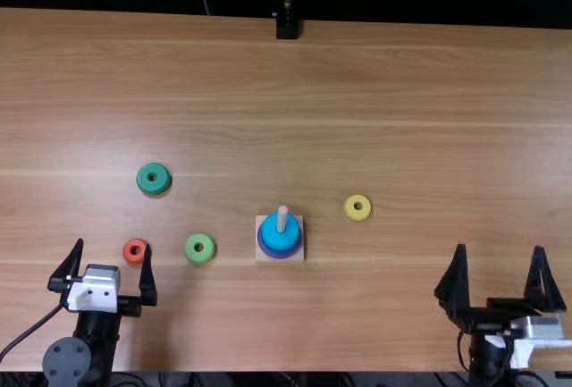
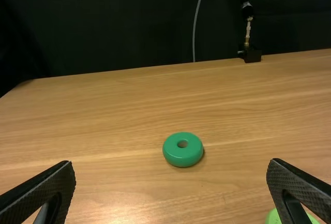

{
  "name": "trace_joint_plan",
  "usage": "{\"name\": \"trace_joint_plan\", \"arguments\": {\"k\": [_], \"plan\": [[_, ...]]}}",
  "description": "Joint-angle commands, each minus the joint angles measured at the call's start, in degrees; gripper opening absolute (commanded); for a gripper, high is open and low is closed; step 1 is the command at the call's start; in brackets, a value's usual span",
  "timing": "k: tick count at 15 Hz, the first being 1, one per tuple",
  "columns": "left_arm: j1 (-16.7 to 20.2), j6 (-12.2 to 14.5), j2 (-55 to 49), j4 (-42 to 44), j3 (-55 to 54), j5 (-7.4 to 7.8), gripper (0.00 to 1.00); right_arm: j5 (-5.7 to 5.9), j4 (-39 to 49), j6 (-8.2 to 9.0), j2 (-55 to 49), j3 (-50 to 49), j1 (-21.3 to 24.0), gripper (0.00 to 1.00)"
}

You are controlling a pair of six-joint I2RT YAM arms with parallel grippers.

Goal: Build the Hanoi tower: stack the rings onto the peg from bottom to top in this color order: purple, dark blue, light blue, dark green, light green, yellow, orange.

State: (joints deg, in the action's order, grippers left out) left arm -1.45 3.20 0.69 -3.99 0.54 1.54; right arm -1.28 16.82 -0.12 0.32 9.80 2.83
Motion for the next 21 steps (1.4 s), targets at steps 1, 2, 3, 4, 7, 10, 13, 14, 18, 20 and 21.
{"name": "trace_joint_plan", "arguments": {"k": [1,2,3,4,7,10,13,14,18,20,21], "plan": [[0.14,0.81,-0.69,-3.50,-0.54,0.46,1.00,-0.09,0.52,-0.30,-0.32,-2.33,0.69,1.00],[0.14,0.81,-0.69,-3.50,-0.54,0.46,1.00,0.01,0.52,-0.30,-0.32,-2.60,0.77,1.00],[0.14,0.81,-0.69,-3.50,-0.54,0.46,1.00,0.01,0.52,-0.30,-0.32,-2.86,0.86,1.00],[0.14,0.81,-0.69,-3.50,-0.54,0.46,1.00,0.01,0.52,-0.30,-0.32,-2.95,0.86,1.00],[0.14,0.81,-0.69,-3.60,-0.54,0.46,1.00,-0.09,0.52,-0.30,-0.32,-3.47,0.86,1.00],[0.14,0.81,-0.69,-3.60,-0.54,0.46,1.00,-0.09,0.52,-0.30,-0.32,-6.11,0.86,1.00],[0.14,0.81,-0.69,-3.60,-0.54,0.46,1.00,0.01,-0.32,-0.41,-0.32,-8.75,0.86,1.00],[0.14,0.81,-0.69,-3.60,-0.54,0.46,1.00,-0.09,-1.38,-0.30,-0.32,-8.75,0.86,1.00],[0.14,0.81,-0.69,-3.60,-0.54,0.46,1.00,-0.09,-19.20,-0.30,-0.32,-8.75,0.86,1.00],[0.14,0.81,-0.69,-3.50,-0.54,0.46,1.00,-0.09,-21.73,-0.30,-0.32,-8.84,0.86,1.00],[0.14,0.81,-0.69,-3.60,-0.54,0.46,1.00,-0.20,-21.63,-0.30,-0.32,-8.75,0.86,1.00]]}}
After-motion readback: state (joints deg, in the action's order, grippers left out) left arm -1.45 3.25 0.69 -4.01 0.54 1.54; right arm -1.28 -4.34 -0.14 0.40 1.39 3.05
